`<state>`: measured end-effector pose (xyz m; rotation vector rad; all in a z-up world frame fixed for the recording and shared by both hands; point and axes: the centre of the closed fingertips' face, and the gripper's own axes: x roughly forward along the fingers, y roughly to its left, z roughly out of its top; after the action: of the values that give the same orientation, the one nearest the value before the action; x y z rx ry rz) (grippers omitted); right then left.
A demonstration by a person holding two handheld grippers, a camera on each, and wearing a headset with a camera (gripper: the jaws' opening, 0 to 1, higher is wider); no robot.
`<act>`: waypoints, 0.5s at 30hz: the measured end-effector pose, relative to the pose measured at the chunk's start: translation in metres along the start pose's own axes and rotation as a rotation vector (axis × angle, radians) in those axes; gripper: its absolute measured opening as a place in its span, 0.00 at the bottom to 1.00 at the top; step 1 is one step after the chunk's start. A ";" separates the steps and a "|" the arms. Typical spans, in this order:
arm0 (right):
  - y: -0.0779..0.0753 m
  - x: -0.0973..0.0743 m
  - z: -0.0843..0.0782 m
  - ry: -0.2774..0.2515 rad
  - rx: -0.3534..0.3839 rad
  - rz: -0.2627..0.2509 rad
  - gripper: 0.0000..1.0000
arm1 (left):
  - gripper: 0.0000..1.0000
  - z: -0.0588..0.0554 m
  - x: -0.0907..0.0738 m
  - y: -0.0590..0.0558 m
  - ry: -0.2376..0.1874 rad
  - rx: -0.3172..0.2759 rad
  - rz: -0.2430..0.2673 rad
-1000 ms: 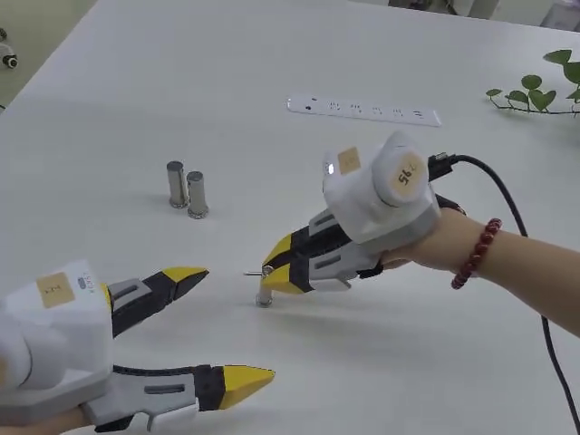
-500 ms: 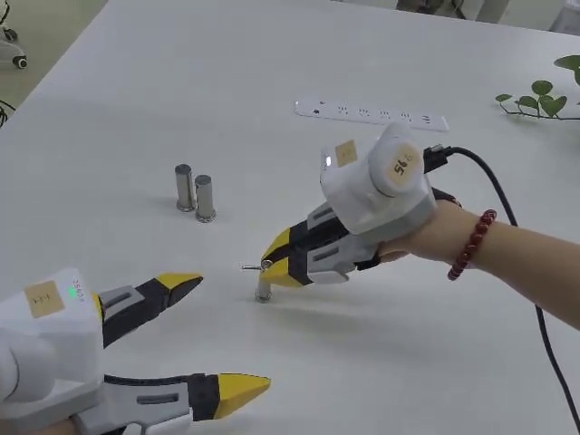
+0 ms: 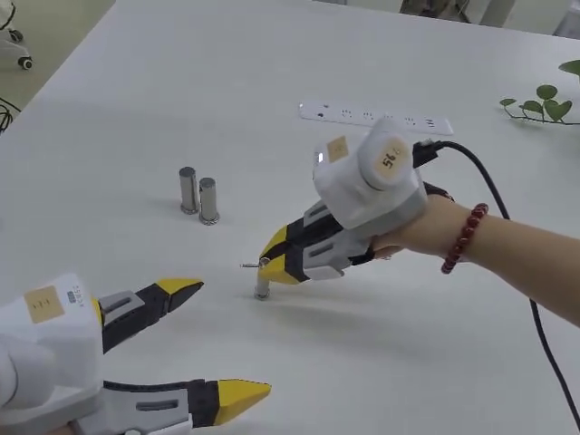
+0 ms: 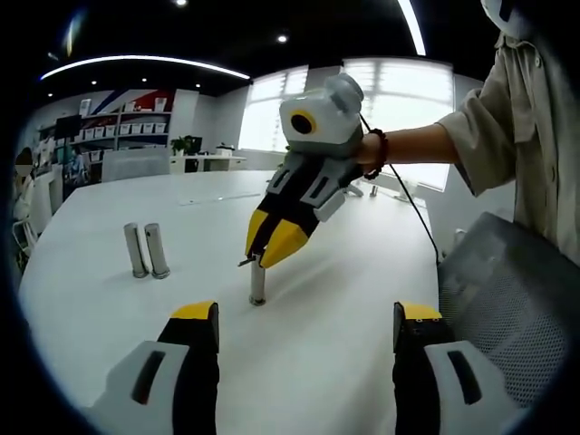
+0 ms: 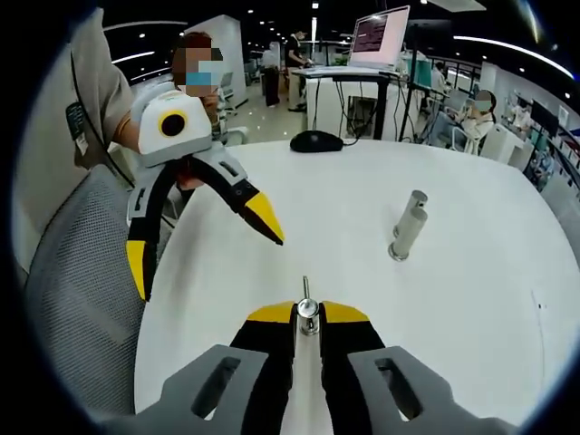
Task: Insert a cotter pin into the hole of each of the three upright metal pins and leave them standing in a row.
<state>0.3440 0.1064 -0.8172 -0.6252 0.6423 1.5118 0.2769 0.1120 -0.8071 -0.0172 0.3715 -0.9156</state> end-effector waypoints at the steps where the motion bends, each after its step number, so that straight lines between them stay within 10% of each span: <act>1: 0.000 0.000 0.000 0.001 0.000 0.002 0.10 | 0.79 0.000 0.000 0.000 -0.001 0.000 0.000; 15: -0.001 0.001 0.000 0.004 0.010 0.004 0.11 | 0.79 0.000 -0.001 0.000 0.006 0.003 0.001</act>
<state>0.3444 0.1077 -0.8178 -0.6201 0.6541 1.5100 0.2765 0.1129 -0.8068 -0.0111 0.3759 -0.9154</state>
